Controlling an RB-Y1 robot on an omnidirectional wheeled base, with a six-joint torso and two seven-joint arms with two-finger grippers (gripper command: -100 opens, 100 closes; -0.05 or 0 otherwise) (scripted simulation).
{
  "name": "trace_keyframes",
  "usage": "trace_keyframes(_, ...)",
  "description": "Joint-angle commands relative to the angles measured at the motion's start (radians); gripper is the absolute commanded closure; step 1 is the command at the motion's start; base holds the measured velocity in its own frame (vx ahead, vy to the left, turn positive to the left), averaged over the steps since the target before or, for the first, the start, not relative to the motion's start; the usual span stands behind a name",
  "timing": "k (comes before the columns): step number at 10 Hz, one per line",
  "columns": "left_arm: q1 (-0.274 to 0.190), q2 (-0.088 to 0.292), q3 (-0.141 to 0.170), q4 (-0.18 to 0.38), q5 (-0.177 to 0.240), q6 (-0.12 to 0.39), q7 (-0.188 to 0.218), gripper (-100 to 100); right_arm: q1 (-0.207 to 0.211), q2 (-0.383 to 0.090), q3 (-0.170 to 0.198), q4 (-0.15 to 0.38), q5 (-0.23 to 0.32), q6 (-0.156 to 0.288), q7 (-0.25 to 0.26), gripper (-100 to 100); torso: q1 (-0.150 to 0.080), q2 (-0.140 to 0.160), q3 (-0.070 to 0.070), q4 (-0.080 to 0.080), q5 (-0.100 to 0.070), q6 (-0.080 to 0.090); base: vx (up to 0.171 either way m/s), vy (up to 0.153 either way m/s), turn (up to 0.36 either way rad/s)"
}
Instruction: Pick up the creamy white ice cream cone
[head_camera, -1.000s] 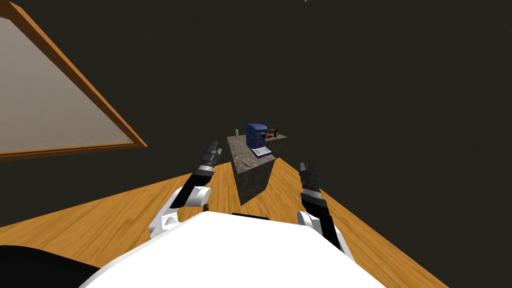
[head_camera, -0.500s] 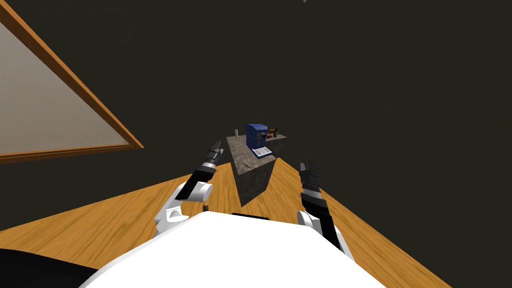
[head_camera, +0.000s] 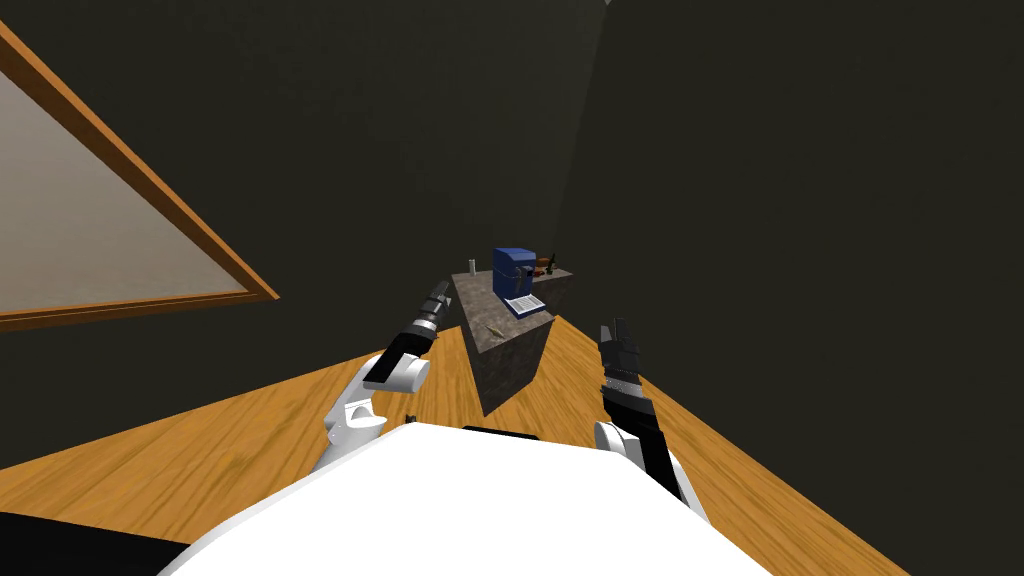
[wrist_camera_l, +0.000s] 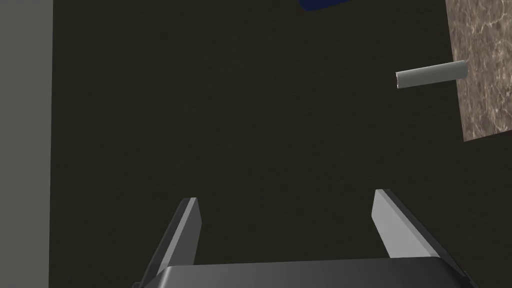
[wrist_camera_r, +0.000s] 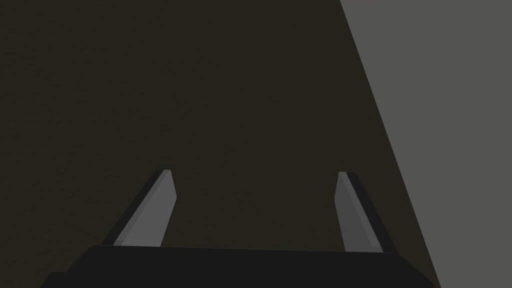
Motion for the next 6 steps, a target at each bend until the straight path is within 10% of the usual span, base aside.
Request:
trace_keyframes(1, -0.01, 0.003, 0.0, 0.001, 0.001, 0.044, -0.003, -100, 0.0, 0.0, 0.0, 0.0, 0.0, 0.0, 0.0, 0, 0.0, 0.0, 0.0, 0.0, 0.0, 0.0, 0.019, 0.04, -0.03)
trace_keyframes(6, -0.098, 0.012, -0.004, 0.034, 0.003, 0.19, -0.015, -100, 0.0, 0.0, 0.0, 0.0, 0.0, 0.0, 0.0, 0, 0.0, 0.0, 0.0, 0.0, 0.0, 0.0, 0.024, 0.05, -0.038)
